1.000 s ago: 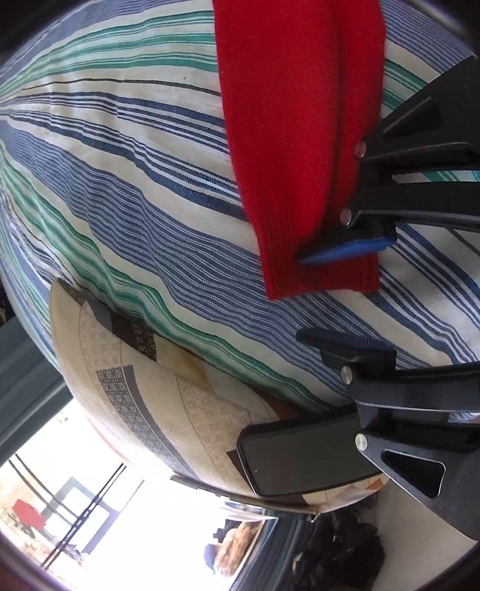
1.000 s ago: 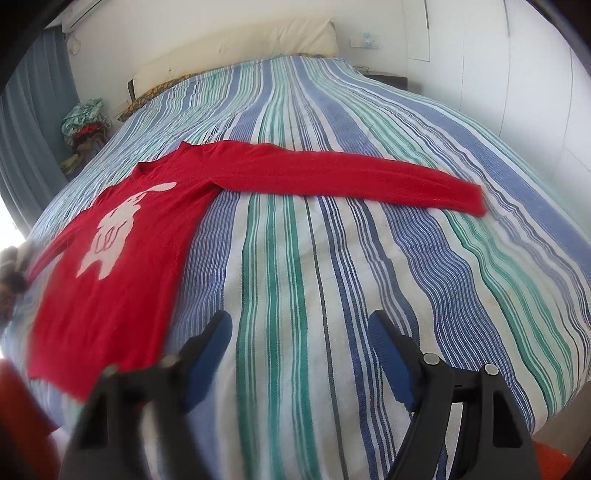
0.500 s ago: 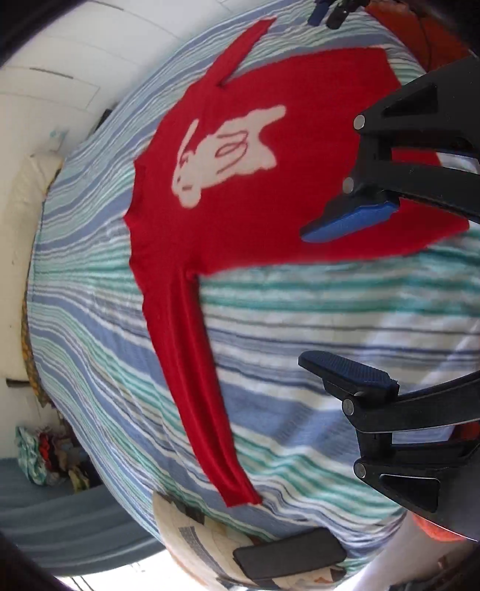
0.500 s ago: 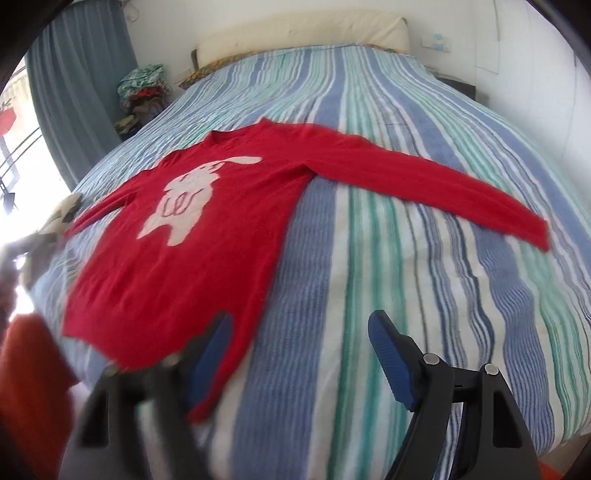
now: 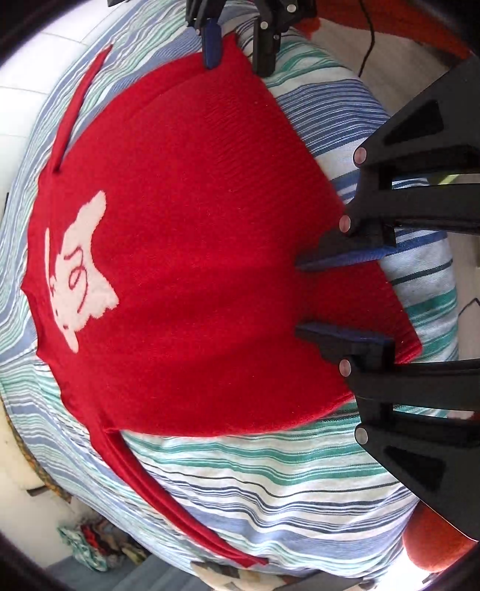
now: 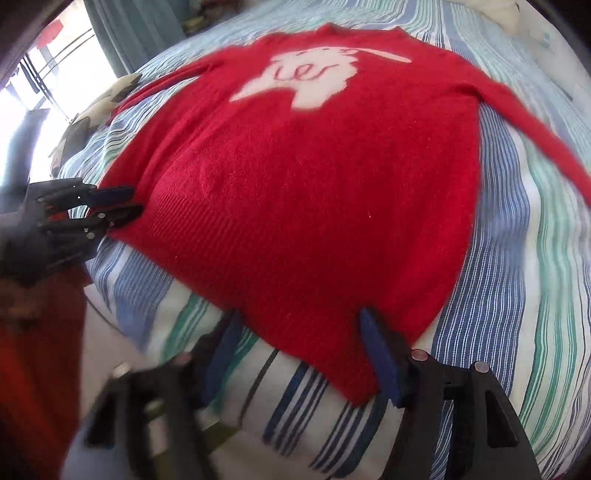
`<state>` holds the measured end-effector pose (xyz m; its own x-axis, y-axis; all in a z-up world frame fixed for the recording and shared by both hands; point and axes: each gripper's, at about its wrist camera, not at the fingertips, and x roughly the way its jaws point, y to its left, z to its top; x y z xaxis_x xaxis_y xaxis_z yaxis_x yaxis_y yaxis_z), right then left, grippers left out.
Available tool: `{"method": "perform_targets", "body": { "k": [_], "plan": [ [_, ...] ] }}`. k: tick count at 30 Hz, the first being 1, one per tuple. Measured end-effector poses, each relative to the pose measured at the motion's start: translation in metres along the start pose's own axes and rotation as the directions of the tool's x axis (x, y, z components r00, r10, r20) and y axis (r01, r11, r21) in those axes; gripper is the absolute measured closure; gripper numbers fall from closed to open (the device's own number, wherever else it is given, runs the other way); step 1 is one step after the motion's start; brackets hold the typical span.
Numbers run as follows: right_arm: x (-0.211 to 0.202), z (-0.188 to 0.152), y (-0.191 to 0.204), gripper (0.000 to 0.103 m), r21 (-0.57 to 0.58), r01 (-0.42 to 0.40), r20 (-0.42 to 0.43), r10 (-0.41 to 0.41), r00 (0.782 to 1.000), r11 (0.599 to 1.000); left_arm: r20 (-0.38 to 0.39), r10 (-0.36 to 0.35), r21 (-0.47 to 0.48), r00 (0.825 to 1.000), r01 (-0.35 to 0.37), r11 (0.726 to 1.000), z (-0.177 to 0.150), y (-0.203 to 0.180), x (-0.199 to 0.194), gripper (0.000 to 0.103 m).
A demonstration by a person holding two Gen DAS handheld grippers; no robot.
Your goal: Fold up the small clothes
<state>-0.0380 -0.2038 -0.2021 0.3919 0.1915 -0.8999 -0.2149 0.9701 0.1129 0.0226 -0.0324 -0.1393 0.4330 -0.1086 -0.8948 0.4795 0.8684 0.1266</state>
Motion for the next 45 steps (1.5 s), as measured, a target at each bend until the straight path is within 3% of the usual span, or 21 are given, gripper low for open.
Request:
{"method": "perform_targets", "body": {
  "k": [11,13,14,17,21,25,28,29,30,31,35,37,39,43,45],
  "plan": [
    [-0.012,-0.005,0.003,0.036,-0.009,0.027,-0.022,-0.027,0.999,1.000,-0.044,-0.007,-0.025,0.999,0.006,1.000,-0.014,0.010,-0.031,0.072],
    [-0.021,-0.004,0.003,0.036,-0.026,0.014,-0.048,-0.015,0.999,1.000,-0.017,-0.019,-0.066,1.000,0.018,0.998,-0.012,0.024,-0.050,0.068],
    [-0.029,-0.003,0.002,0.036,-0.032,0.001,-0.054,-0.003,0.999,0.999,0.012,-0.009,-0.082,1.000,0.010,0.997,-0.008,0.031,-0.060,0.061],
    [-0.060,0.008,-0.008,0.036,-0.002,-0.022,0.008,0.022,1.000,1.000,0.096,0.042,-0.122,0.995,-0.030,0.992,0.013,0.051,-0.075,0.048],
    [-0.084,0.044,-0.020,0.036,0.038,0.008,0.143,-0.013,0.990,0.999,0.161,0.084,-0.184,0.983,-0.053,0.982,0.055,0.065,-0.055,0.047],
    [-0.060,0.075,-0.024,0.036,0.070,-0.015,0.220,-0.001,0.975,0.997,0.096,0.103,-0.231,0.990,-0.079,0.970,0.065,0.066,-0.006,0.047],
    [-0.011,0.072,-0.026,0.036,0.079,-0.024,0.132,0.014,0.991,0.997,-0.021,0.093,-0.207,0.995,-0.096,0.974,0.036,0.059,0.029,0.049],
    [0.007,0.063,-0.027,0.036,0.084,-0.009,0.068,0.003,0.998,0.996,0.016,0.102,-0.200,0.995,-0.097,0.975,0.022,0.056,0.025,0.049],
    [0.012,0.051,-0.027,0.036,0.079,0.010,0.072,-0.016,0.997,0.997,0.044,0.121,-0.171,0.992,-0.112,0.979,0.012,0.052,0.020,0.048],
    [0.006,0.040,-0.023,0.036,0.070,0.023,0.133,-0.032,0.991,0.997,0.046,0.135,-0.129,0.990,-0.128,0.983,0.007,0.047,0.015,0.048],
    [-0.007,0.022,-0.022,0.035,0.078,0.023,0.099,-0.030,0.995,0.997,0.012,0.112,-0.069,0.994,-0.111,0.991,0.011,0.047,-0.003,0.048],
    [-0.013,0.024,-0.027,0.036,0.082,-0.009,0.061,0.004,0.998,0.997,0.024,0.072,-0.087,0.997,-0.069,0.994,0.022,0.058,-0.016,0.047],
    [-0.024,0.033,-0.034,0.036,0.078,-0.044,0.020,0.042,0.999,0.996,0.076,0.060,-0.114,0.995,-0.052,0.992,0.045,0.074,-0.029,0.040],
    [-0.063,0.081,-0.057,0.036,0.054,-0.016,0.136,0.009,0.991,0.998,0.198,0.124,-0.162,0.972,-0.093,0.982,0.111,0.100,-0.032,0.031],
    [-0.072,0.116,-0.068,0.036,0.053,0.016,0.204,-0.027,0.979,0.998,0.216,0.154,-0.202,0.964,-0.110,0.973,0.138,0.111,-0.016,0.030]
  ]
}}
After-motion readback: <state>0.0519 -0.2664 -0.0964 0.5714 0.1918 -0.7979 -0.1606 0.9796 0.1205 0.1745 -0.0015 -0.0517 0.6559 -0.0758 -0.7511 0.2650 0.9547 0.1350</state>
